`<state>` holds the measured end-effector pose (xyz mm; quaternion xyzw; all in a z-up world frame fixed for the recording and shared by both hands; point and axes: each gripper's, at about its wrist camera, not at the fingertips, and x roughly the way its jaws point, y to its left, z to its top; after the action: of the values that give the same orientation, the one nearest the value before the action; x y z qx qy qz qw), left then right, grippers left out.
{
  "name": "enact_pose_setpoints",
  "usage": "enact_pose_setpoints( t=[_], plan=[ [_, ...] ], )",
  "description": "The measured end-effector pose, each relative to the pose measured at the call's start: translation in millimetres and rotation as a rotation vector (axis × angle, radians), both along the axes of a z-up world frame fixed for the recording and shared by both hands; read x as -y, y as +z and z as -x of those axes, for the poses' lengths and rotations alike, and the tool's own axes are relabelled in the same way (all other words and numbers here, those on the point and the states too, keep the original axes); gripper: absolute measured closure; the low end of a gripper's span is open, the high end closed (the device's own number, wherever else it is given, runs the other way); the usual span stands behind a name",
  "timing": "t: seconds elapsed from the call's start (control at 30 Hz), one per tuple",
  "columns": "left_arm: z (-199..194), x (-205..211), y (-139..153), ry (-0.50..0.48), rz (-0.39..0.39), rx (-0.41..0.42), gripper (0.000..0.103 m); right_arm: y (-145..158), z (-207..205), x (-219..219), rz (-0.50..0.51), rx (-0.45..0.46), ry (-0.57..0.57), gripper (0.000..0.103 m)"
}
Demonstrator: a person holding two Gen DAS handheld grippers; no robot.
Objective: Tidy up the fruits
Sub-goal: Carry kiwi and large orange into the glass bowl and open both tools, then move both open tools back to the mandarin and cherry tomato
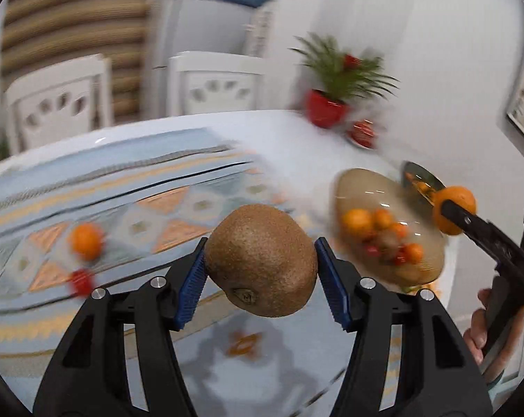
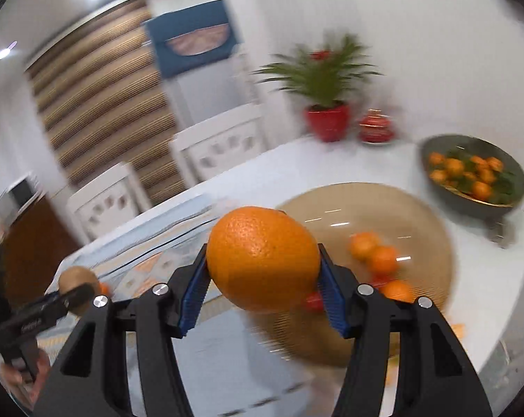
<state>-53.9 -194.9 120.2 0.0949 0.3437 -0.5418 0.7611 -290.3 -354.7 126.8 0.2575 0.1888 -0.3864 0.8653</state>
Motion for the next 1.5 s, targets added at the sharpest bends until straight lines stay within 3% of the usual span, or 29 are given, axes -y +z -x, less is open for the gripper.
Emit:
enact_pose_setpoints(
  t=[0.07, 0.2, 0.37, 0.7, 0.77, 1.0, 1.13, 1.3, 1.5],
  plan=[
    [26.4, 31.0, -0.8, -0.06, -0.006, 0.01, 0.043, -3.9, 18.5, 24.1, -0.034, -0.007, -0.049, 0.046],
    [60.2, 86.6, -13.8, -0.19, -0.025, -0.076, 0.043, -18.3, 41.3, 67.8, -0.093, -0.032, -0.106, 0.046],
    [96.7, 132.5, -30.9, -0.272, -0.062, -0.057, 0.043, -40.6, 52.0, 100.7, -0.154, -0.072, -0.142, 0.046],
    [119.0, 165.3, -52.0, -0.309, -0.106, -0.032, 0.043, -68.0, 60.0, 111.1, -0.199, -0.102, -0.155, 0.044],
    [117.2, 163.0, -49.2, -0.294, -0.083, -0.027, 0.038, -68.2, 64.2, 111.3, -0.222, -0.082, -0.153, 0.039],
    [98.7, 129.8, -18.9, -0.25, -0.018, -0.01, 0.032, -41.4, 76.2, 87.3, -0.182, -0.021, -0.137, 0.039],
    [84.8, 105.6, -7.0, -0.206, 0.01, -0.031, 0.028, -30.6, 68.5, 70.5, -0.178, -0.005, -0.111, 0.03],
    [82.0, 72.5, 6.3, -0.189, 0.04, -0.004, 0.032, -15.7, 48.7, 41.2, -0.215, 0.045, 0.033, 0.03],
    [75.5, 25.1, 21.3, -0.144, 0.073, 0.055, 0.032, 11.7, 6.7, -12.4, -0.141, 0.031, 0.146, 0.033]
  ],
)
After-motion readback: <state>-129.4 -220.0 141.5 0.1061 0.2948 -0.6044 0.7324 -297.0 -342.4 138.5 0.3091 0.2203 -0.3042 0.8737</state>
